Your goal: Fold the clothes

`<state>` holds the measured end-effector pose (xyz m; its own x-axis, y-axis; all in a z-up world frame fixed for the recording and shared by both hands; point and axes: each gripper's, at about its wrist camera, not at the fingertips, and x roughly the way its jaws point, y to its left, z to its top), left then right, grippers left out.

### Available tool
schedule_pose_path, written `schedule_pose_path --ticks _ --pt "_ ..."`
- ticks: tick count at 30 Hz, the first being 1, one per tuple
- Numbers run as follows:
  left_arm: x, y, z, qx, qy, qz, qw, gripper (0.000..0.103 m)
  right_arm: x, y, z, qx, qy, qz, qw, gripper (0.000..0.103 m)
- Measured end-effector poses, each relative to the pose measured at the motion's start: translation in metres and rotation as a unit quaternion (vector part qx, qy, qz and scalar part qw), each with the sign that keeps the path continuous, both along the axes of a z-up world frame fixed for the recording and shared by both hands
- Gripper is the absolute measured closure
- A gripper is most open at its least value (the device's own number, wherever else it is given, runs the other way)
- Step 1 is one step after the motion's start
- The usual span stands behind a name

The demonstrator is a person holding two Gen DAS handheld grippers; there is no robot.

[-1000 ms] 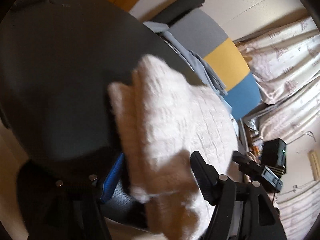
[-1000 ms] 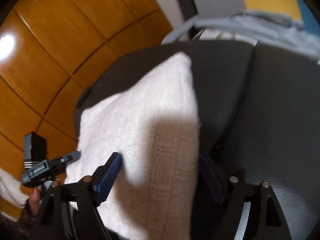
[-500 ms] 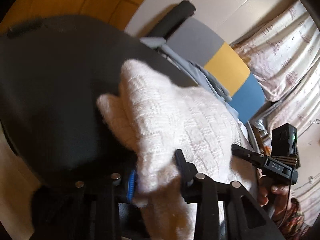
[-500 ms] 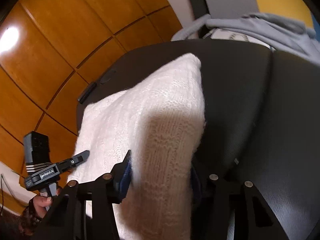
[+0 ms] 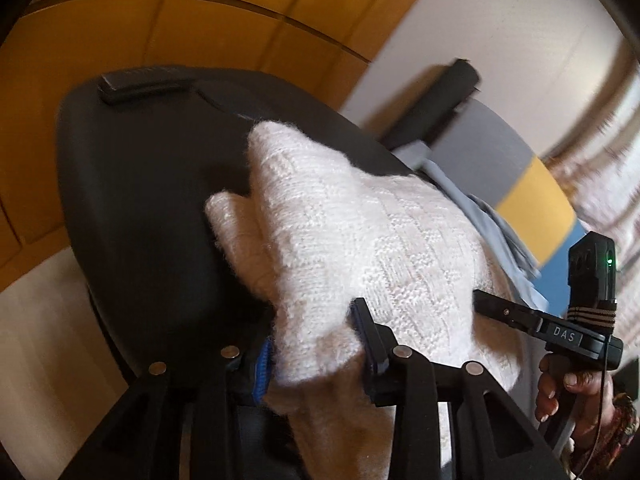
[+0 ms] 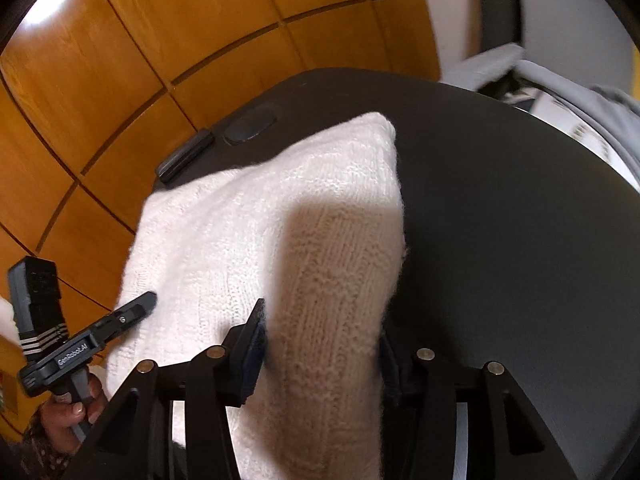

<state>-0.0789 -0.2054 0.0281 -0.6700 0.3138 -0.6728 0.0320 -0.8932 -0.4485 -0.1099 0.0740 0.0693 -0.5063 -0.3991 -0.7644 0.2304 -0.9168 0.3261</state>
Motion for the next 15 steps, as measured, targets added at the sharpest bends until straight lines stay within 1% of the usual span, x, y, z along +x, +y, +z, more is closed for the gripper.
schedule_pose_path --ticks 5,9,11,15 --pt "-0.034 -0.025 -0.006 -0.02 0.001 0.022 0.9996 0.061 -0.056 -0.028 -0.007 0.005 -0.001 0.015 1.0 0.049" --pt "-0.056 -0.038 -0.009 -0.035 0.009 0.033 0.9988 0.06 -0.088 -0.035 -0.01 0.0 -0.004 0.024 1.0 0.047" --pt "-0.068 -0.047 -0.011 -0.043 0.012 0.038 0.9983 0.06 -0.1 -0.039 -0.01 0.005 -0.003 0.028 1.0 0.047" --pt "-0.087 -0.06 -0.013 -0.046 0.014 0.05 0.9976 0.06 -0.122 -0.047 -0.009 0.014 0.003 0.037 0.999 0.047"
